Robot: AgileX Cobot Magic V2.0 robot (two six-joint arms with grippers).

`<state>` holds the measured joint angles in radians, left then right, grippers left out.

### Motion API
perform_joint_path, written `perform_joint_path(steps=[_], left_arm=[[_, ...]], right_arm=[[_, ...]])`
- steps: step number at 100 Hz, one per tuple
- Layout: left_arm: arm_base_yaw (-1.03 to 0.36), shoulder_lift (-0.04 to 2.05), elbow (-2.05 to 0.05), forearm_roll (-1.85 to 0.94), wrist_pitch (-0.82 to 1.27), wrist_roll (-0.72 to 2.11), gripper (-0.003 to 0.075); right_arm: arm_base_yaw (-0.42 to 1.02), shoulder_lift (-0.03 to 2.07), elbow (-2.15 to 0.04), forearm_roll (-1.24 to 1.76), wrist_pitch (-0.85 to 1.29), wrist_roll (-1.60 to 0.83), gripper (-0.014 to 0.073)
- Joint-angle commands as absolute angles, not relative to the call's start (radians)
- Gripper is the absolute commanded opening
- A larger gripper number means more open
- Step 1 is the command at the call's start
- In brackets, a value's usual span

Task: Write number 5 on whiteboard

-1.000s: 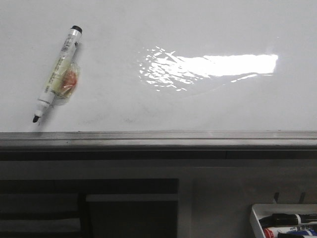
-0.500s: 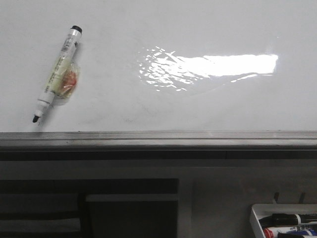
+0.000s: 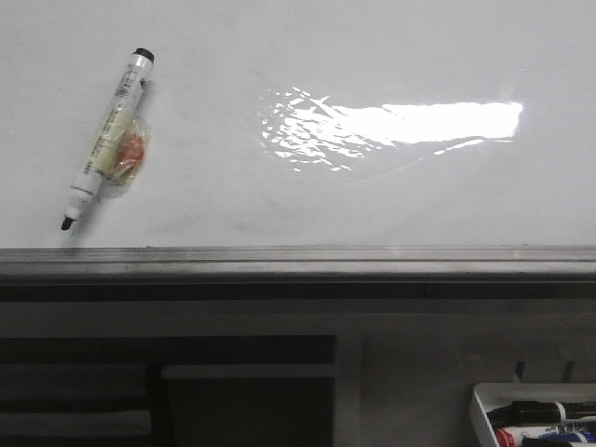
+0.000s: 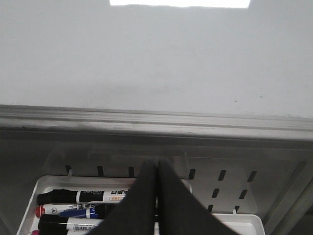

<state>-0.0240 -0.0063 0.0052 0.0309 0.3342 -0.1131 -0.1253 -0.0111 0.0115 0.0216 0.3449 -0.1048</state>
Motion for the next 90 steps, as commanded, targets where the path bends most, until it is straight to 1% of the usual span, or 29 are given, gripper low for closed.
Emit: perform_joint_path(steps=[1, 20, 36, 49, 67, 79, 90], left_arm=[[-0.025, -0.035, 0.021, 0.036, 0.268, -0.121, -0.0020], [-0.025, -0.035, 0.021, 0.045, 0.233, -0.121, -0.0020], [-0.025, -0.035, 0.021, 0.031, 0.222, -0.121, -0.0020], [-0.025, -0.035, 0.021, 0.031, 0.147, -0.121, -0.0020], [-0.025, -0.035, 0.021, 0.031, 0.112, -0.121, -0.0020], [-0.025, -0.035, 0.021, 0.031, 0.084, -0.121, -0.0020], [-0.025, -0.035, 0.019, 0.007, -0.012, -0.121, -0.0020]], right_arm=[[-0.131, -0.028, 0.037, 0.012, 0.328, -0.112, -0.0061], [-0.131, -0.028, 0.037, 0.012, 0.308, -0.112, -0.0061], [-0.131, -0.028, 0.037, 0.014, 0.175, -0.112, -0.0061], [-0.131, -0.028, 0.037, 0.014, 0.075, -0.112, -0.0061], [-0.131, -0.028, 0.037, 0.014, -0.044, -0.112, -0.0061], [-0.131, -0.028, 0.037, 0.014, -0.059, -0.112, -0.0061], [-0.131, -0.028, 0.037, 0.016, -0.064, -0.112, -0.0061]])
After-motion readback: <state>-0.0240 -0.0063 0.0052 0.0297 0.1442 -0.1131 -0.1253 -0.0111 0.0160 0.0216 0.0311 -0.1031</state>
